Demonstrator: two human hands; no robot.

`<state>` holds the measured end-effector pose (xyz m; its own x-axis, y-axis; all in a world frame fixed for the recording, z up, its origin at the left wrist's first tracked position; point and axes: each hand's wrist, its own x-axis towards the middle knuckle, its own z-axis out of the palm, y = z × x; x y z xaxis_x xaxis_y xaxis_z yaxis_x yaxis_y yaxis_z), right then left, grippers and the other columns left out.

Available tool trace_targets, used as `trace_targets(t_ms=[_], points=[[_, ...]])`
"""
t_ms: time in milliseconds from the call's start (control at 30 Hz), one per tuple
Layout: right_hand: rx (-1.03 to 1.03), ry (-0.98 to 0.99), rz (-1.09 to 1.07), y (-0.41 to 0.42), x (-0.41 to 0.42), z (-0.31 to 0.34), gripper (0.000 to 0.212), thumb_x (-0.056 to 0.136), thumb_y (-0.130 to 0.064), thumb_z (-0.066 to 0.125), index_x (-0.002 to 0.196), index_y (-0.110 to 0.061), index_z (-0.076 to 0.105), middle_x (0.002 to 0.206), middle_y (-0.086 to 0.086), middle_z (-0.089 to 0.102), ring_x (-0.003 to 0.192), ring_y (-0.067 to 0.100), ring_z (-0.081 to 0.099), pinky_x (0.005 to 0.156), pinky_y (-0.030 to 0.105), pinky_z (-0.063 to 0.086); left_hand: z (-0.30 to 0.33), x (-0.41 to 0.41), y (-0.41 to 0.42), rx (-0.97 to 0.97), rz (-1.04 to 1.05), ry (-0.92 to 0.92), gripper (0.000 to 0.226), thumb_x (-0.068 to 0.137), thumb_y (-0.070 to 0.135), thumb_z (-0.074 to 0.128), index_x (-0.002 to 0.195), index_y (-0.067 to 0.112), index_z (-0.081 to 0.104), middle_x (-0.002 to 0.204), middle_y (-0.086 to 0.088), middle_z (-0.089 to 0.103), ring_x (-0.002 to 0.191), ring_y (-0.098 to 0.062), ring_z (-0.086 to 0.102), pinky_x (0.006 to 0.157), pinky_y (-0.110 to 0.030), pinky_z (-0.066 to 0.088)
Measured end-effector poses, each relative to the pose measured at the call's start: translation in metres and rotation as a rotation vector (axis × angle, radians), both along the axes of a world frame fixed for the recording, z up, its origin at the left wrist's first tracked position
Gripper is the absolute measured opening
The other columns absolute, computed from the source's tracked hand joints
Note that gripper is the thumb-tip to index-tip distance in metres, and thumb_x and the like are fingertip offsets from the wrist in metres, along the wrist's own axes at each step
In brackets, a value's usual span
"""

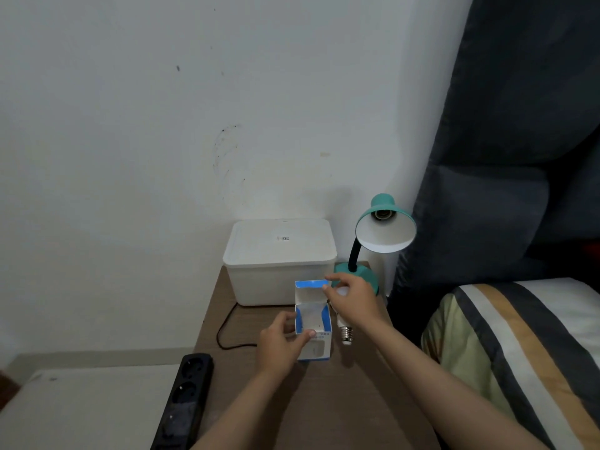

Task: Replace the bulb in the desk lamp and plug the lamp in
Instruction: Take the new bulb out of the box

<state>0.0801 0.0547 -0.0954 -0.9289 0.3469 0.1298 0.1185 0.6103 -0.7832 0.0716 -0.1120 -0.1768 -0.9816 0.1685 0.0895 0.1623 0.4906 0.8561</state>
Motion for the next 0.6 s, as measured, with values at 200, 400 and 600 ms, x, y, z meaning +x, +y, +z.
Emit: trace_targets(t_ms=[200,400,600], points=[[0.045,0.018,0.027,0.000,0.018,-0.007,0.014,0.084,-0.032,0.069,0.095,-0.023,0.072,0.091,-0.010,0.070,0.086,0.006,0.062,0.067,0.015,0.044,-0.003,-0.001,-0.001,0.034,-0.003,0.003,0.047,0.068,0.045,0.077,0.106,0.028,0.057,0.108,0.005,0.067,0.090,-0.008,0.065,0.070,-0.031,0.060],[0.067,0.060,0.058,-0.001,0.032,-0.027,0.009,0.079,-0.026,0.075,0.087,-0.021,0.074,0.086,-0.013,0.068,0.083,-0.002,0.059,0.074,0.012,0.045,0.001,0.002,-0.001,0.055,-0.002,0.023,0.046,0.069,0.039,0.079,0.107,0.025,0.058,0.105,0.002,0.067,0.090,-0.010,0.065,0.071,-0.029,0.059],[0.083,0.030,0.087,-0.001,0.040,-0.037,0.017,0.079,-0.022,0.077,0.094,-0.015,0.075,0.091,-0.008,0.069,0.083,-0.001,0.058,0.071,0.003,0.039,-0.003,0.001,-0.005,0.075,-0.047,0.024,0.049,0.070,0.040,0.078,0.112,0.027,0.056,0.111,0.004,0.065,0.100,-0.012,0.062,0.079,-0.031,0.058]])
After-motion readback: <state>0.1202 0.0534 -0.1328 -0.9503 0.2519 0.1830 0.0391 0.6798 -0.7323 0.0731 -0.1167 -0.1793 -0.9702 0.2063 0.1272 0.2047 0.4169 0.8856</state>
